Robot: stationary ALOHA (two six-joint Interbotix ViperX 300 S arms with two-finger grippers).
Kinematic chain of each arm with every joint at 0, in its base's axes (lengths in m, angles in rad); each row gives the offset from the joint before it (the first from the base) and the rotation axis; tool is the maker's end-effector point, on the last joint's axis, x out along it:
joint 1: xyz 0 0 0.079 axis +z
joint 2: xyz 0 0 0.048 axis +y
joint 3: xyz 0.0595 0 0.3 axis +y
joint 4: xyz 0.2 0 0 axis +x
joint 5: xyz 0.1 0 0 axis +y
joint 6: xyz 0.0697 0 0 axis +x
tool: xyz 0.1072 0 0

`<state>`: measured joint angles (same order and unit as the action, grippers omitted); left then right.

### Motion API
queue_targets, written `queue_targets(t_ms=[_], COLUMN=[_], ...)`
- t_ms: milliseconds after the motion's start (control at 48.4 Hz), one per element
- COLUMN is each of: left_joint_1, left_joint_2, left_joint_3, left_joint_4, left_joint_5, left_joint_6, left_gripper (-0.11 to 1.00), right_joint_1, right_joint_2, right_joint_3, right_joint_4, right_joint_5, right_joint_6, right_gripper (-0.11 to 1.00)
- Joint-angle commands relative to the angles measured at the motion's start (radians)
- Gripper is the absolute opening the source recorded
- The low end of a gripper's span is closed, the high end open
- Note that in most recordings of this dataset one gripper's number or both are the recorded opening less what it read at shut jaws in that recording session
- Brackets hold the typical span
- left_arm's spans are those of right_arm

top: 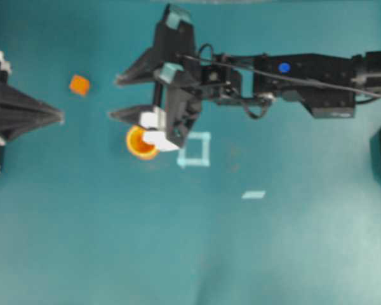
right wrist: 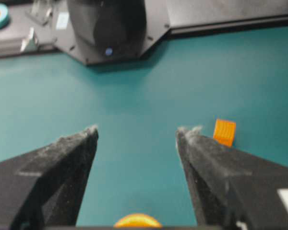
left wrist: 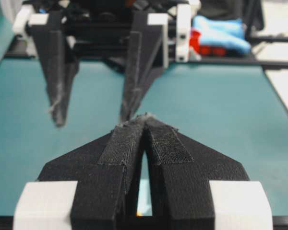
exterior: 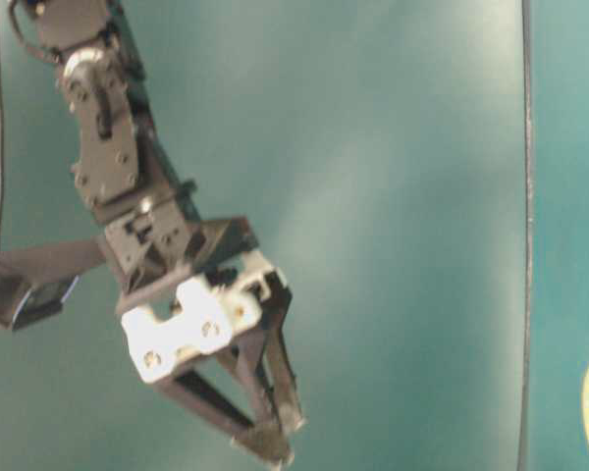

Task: Move the block toward the cup with right arm.
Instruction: 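Reach the right gripper across the table toward the orange cube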

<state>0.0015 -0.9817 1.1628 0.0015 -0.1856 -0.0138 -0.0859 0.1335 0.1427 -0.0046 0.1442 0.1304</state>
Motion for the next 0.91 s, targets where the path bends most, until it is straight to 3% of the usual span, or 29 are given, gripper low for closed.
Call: queue_targets(t_ms=[0,558,888], left_joint_1=[0.002,0.002,0.002], left_joint_2=[0.003,0.002,0.002], left_joint_3=[-0.026,-0.028,-0.028], left_joint_4=[0.002,0.000,0.002], left_joint_5=[-0.003,-0.008,-0.009], left_joint_6=[-0.002,-0.002,-0.002], left_gripper=[0.01,0.01,0.01], right_joint_1=[-0.002,-0.017,-0.026], right_joint_2=[0.009,0.230,0.327], right_joint_3=[-0.069,-0.314,-0.416], right_joint_4=[0.003,-0.002,-0.008], right_joint_5=[0.008,0.130,0.170], right_joint_6=[0.021,0.098,0.107], right_gripper=[0.66,0.66,0.66])
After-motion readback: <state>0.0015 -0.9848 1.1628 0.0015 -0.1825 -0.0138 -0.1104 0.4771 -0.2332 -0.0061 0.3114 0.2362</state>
